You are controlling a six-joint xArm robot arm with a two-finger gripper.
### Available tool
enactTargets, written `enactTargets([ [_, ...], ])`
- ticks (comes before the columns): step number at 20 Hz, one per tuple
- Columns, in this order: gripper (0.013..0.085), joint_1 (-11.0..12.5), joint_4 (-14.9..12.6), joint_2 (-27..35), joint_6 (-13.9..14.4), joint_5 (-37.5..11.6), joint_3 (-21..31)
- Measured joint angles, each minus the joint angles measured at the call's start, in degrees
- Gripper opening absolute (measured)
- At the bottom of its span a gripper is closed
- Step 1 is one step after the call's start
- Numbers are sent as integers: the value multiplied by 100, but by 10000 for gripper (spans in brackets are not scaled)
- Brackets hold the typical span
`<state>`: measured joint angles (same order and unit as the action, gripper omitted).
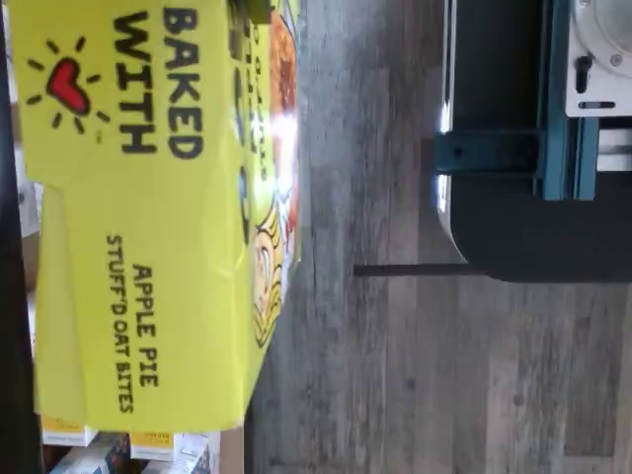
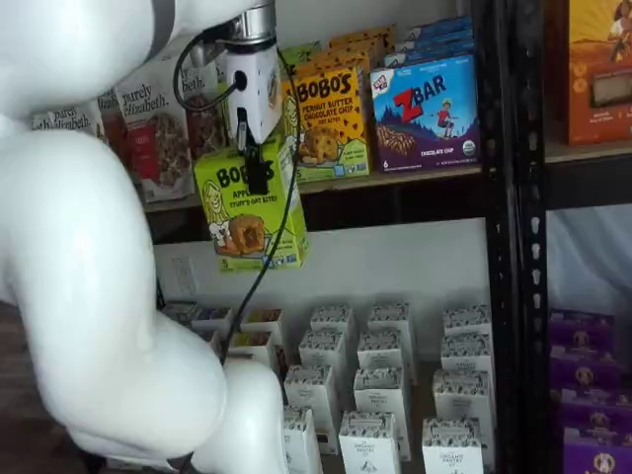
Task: Pick the green box on the top shelf, the fourth from the left
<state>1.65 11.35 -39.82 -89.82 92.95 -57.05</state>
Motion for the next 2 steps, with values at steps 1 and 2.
enactTargets([
  [1,290,1,-6,-11,-2,-10,16],
  [2,290,1,-13,-23,-4,-20,35],
])
